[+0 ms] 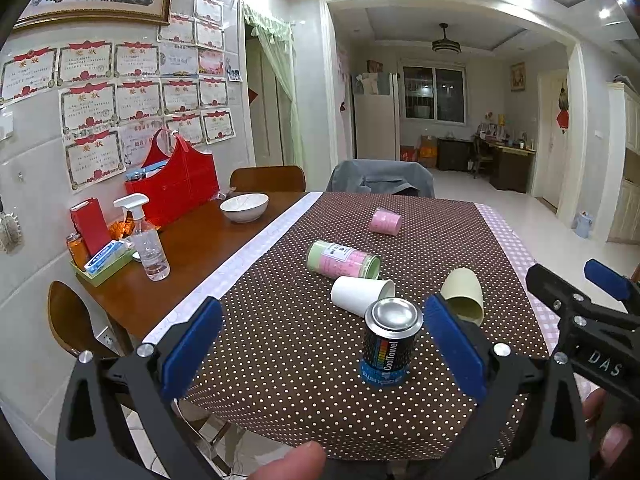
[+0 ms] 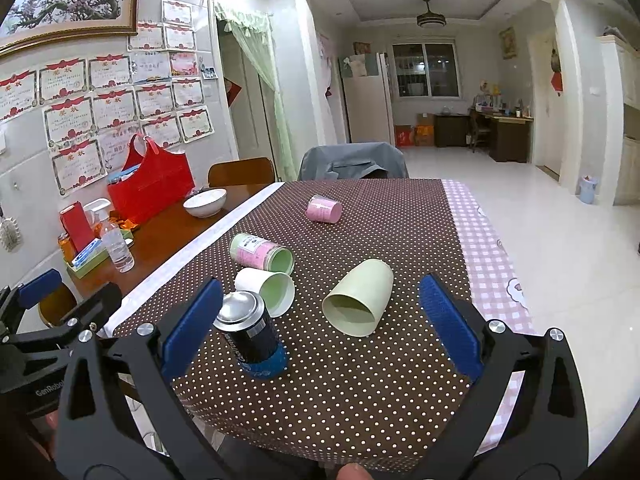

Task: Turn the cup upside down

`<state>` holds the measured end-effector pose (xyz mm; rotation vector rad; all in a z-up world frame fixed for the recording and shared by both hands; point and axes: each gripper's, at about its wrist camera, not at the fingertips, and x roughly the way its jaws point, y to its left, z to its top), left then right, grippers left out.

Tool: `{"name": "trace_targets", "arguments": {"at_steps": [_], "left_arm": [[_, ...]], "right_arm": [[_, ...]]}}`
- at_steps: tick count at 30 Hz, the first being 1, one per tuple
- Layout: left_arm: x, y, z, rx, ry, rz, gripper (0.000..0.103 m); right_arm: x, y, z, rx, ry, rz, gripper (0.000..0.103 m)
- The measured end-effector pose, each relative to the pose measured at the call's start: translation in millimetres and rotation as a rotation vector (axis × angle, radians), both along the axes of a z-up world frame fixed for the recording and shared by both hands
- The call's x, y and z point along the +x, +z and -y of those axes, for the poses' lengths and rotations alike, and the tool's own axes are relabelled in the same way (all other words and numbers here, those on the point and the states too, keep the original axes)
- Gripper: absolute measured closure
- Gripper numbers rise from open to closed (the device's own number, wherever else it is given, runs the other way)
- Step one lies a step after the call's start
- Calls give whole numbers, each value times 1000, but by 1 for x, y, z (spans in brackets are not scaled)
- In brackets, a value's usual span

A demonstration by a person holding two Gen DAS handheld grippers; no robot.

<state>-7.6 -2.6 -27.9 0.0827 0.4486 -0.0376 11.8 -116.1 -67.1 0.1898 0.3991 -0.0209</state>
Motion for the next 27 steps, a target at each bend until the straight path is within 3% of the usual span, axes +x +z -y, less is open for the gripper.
{"name": "trace_targets", "arguments": {"at_steps": [27], "left_arm": [[-1,1,-2,15,25,-4,4]], "right_arm": [[-2,3,1,-4,5,0,6]]}}
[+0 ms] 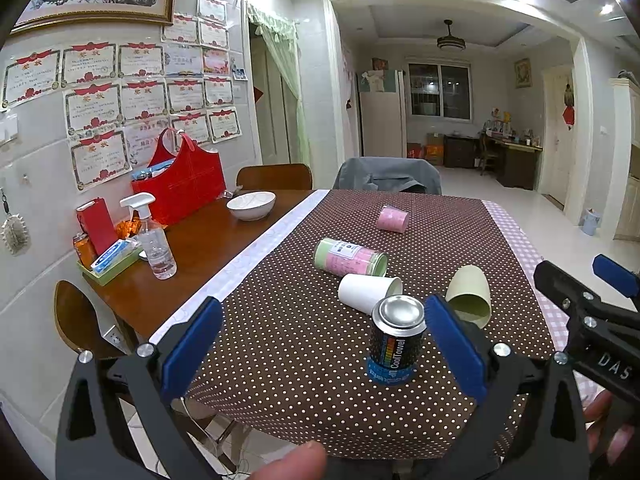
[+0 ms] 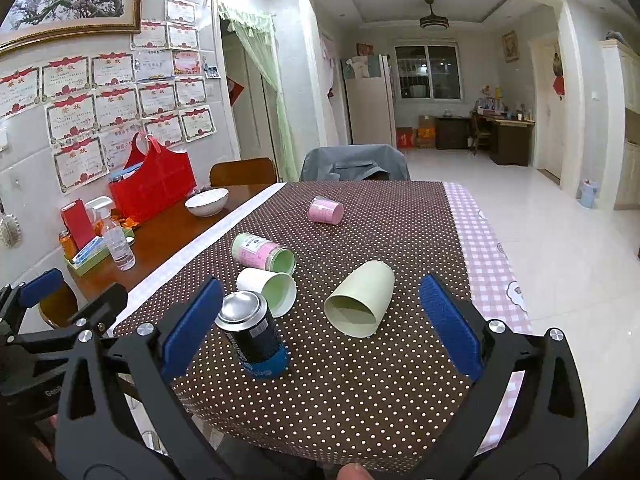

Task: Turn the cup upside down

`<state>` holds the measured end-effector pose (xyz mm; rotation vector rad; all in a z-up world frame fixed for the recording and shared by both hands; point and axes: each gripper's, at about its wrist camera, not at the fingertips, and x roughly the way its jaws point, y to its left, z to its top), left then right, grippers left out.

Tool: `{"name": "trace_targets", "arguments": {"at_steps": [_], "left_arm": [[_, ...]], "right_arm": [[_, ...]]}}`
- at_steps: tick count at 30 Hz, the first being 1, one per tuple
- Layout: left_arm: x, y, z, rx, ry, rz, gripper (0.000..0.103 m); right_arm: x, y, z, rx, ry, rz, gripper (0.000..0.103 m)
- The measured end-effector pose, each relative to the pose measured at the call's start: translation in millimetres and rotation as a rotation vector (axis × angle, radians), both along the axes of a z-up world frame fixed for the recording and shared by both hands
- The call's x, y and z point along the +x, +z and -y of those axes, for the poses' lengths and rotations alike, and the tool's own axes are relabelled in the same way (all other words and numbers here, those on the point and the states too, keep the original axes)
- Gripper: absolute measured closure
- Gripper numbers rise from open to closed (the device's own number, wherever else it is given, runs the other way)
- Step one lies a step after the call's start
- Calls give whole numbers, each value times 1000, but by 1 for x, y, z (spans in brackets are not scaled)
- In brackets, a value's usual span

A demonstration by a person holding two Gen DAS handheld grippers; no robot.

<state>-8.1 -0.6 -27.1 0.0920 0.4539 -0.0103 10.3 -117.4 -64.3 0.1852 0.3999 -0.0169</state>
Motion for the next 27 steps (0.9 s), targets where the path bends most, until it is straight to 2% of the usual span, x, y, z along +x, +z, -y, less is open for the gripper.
{"name": "trace_targets", "arguments": {"at_steps": [20,27], "left_arm": [[-3,2,-4,-12,17,18,4],[-1,1,-4,-5,21,-2,4]], "right_arm": [[4,-5,1,8,9,-8,6],[4,-6,0,10,12,-10,6]]}}
